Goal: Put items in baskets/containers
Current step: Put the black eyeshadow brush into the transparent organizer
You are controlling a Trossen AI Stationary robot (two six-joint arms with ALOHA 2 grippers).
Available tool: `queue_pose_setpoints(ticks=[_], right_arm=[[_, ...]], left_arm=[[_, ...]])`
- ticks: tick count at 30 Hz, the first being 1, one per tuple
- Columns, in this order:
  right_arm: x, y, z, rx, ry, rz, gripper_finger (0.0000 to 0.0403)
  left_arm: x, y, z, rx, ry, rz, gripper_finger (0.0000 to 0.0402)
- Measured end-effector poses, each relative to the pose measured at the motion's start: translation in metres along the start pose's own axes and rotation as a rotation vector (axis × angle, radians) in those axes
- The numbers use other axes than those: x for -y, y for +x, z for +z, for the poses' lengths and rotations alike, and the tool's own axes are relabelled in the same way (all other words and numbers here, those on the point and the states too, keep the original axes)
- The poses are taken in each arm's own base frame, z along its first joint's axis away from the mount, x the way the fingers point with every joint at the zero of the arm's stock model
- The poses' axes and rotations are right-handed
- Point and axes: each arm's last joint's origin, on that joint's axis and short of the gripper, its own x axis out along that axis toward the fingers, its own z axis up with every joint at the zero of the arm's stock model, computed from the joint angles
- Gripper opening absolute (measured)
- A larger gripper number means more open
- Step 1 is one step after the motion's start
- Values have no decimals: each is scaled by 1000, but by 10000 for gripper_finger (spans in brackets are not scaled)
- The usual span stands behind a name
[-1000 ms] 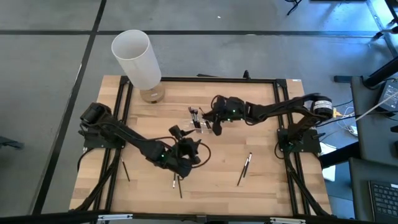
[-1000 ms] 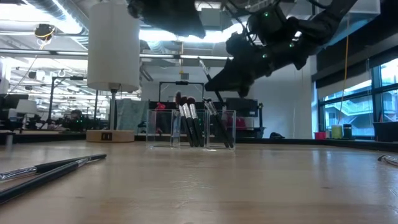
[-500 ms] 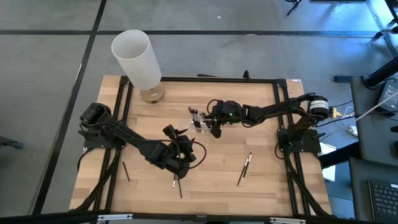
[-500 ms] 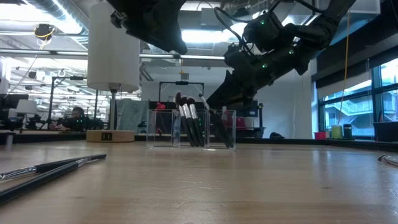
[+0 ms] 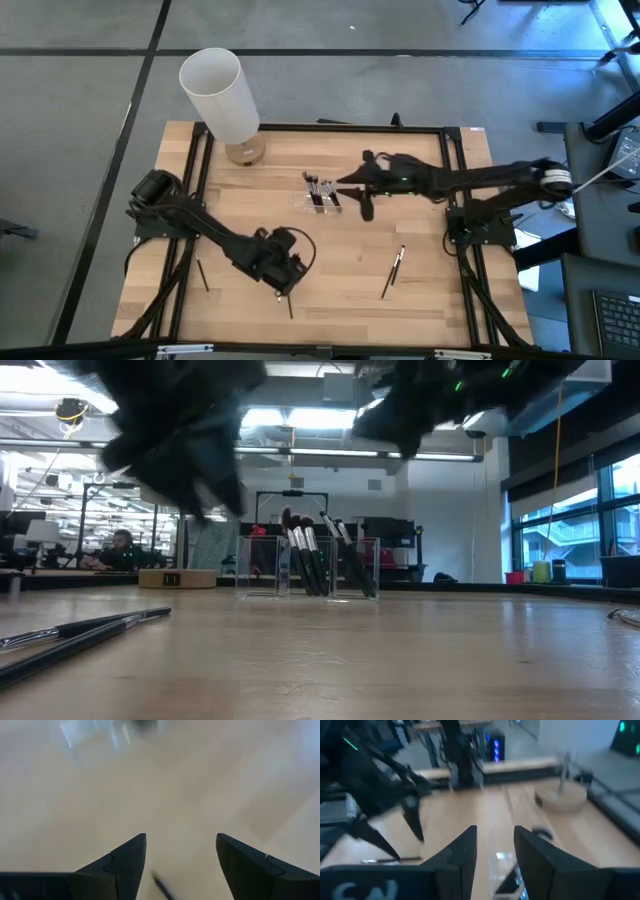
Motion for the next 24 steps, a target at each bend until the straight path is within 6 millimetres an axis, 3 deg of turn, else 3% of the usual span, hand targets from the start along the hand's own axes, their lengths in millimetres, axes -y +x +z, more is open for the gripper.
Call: queue_pose_setpoints(ticks=[5, 10, 16, 20, 24], right_arm=[[-8, -33, 21, 57, -55, -12, 120], [-8, -49, 24, 25, -99, -30, 119], [-6, -48, 18, -36, -175, -52, 119], [0, -45, 17, -43, -209, -88, 119], [9, -38, 17, -23, -212, -116, 119]], left_arm=[[3, 15, -27, -299, -112, 23, 235], [7, 12, -42, -450, -208, 29, 235], [19, -9, -42, -506, -269, 1, 233], [14, -30, -53, -631, -290, 146, 214], [-3, -48, -71, -690, -300, 372, 190]])
